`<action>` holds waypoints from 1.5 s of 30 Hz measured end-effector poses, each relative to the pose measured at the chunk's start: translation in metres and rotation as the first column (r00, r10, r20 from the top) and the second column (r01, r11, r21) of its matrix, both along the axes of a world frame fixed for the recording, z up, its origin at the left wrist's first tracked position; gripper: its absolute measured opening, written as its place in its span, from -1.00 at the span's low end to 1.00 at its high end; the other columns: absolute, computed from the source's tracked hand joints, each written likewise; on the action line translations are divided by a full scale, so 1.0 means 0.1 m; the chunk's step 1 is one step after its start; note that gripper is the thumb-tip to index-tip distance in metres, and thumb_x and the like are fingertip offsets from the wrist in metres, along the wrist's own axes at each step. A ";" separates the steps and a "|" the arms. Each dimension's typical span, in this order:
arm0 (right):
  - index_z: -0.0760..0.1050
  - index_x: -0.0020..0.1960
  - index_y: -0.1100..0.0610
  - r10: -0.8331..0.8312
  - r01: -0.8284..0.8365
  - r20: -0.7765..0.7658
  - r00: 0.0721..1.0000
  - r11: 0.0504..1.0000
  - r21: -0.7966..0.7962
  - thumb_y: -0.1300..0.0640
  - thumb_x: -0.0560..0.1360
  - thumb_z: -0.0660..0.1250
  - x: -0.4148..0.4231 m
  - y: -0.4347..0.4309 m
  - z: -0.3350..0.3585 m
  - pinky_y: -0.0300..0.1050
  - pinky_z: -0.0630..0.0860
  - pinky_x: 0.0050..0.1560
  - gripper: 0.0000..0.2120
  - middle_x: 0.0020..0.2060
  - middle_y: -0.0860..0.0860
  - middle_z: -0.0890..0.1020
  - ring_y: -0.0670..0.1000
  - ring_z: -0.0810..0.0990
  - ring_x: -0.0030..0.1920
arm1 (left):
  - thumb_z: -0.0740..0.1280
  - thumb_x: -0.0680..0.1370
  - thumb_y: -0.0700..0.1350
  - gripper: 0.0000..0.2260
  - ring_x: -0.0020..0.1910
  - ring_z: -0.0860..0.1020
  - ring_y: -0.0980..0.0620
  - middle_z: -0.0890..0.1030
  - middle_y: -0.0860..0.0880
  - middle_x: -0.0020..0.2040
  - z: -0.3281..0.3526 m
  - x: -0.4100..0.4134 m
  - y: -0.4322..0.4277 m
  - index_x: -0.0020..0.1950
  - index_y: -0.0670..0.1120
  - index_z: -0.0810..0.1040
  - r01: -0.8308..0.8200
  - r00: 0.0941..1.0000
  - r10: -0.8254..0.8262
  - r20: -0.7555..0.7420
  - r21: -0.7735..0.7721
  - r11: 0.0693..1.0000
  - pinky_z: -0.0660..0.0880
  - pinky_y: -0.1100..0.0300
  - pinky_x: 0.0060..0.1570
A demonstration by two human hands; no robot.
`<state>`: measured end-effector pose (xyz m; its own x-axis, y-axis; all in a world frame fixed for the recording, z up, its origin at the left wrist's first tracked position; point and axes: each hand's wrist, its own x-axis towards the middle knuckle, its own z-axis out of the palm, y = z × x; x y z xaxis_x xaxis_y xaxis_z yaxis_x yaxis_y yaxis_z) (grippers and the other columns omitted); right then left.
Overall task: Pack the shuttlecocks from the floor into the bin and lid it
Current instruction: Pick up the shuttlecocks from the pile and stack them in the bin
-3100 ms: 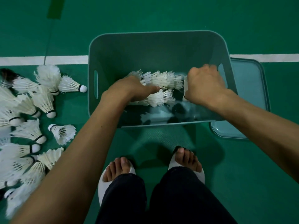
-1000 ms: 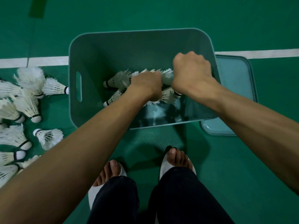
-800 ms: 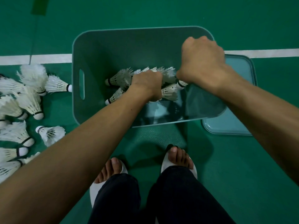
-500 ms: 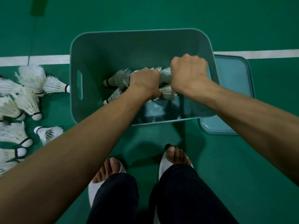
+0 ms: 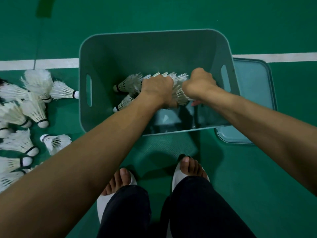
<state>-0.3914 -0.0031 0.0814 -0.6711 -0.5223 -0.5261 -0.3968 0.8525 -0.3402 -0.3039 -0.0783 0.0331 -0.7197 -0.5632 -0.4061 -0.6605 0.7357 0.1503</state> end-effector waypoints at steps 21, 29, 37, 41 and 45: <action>0.45 -0.25 0.27 -0.067 0.063 0.039 0.997 0.995 0.077 0.31 0.56 0.22 -0.02 -0.08 -0.08 0.03 0.66 -0.22 -0.79 -0.33 0.19 0.56 0.18 0.64 -0.29 | 0.50 0.39 -0.11 -0.71 -0.08 0.56 -0.09 0.60 -0.03 -0.05 0.02 0.08 -0.05 0.07 -0.04 0.54 -0.054 0.997 0.058 -0.052 0.065 0.996 0.46 0.06 -0.16; 0.42 -0.04 0.24 -0.274 0.208 0.402 0.873 0.957 0.202 0.34 0.67 0.02 -0.10 -0.07 -0.28 0.00 0.57 -0.39 -0.78 -0.26 0.13 0.52 0.07 0.49 -0.39 | 0.48 0.43 -0.05 -0.76 -0.06 0.56 -0.10 0.59 -0.03 -0.05 -0.05 0.08 -0.07 0.03 -0.03 0.51 0.027 0.995 -0.020 -0.100 0.070 0.997 0.44 0.07 -0.14; 0.48 0.02 0.37 -0.091 -0.016 0.451 0.888 0.973 0.228 0.32 0.66 0.19 -0.29 -0.17 -0.14 0.07 0.64 -0.33 -0.86 0.03 0.29 0.63 0.24 0.66 -0.16 | 0.33 0.51 -0.09 -0.83 -0.03 0.55 -0.13 0.60 -0.05 0.02 -0.09 0.07 -0.13 0.09 -0.04 0.54 -0.013 0.993 0.021 -0.115 0.068 0.998 0.48 0.04 -0.09; 0.40 0.26 0.47 0.006 -0.061 0.287 0.958 0.981 0.183 0.41 0.62 0.19 -0.25 -0.23 -0.01 0.29 0.53 -0.46 -0.76 0.15 0.43 0.52 0.43 0.64 -0.05 | 0.31 0.51 -0.11 -0.84 -0.04 0.57 -0.14 0.62 -0.05 0.00 -0.01 0.07 -0.14 0.07 -0.04 0.58 -0.034 0.994 0.046 -0.097 0.118 0.992 0.54 0.02 -0.05; 0.48 -0.01 0.40 0.128 -0.141 0.107 0.986 0.982 0.123 0.41 0.57 0.20 -0.15 -0.23 0.26 0.22 0.66 -0.27 -0.91 -0.03 0.37 0.57 0.35 0.67 -0.17 | 0.31 0.53 -0.09 -0.88 -0.03 0.61 -0.14 0.66 -0.06 -0.02 0.20 0.15 -0.17 -0.01 -0.02 0.63 -0.030 0.991 0.057 -0.118 0.225 0.974 0.59 -0.05 0.04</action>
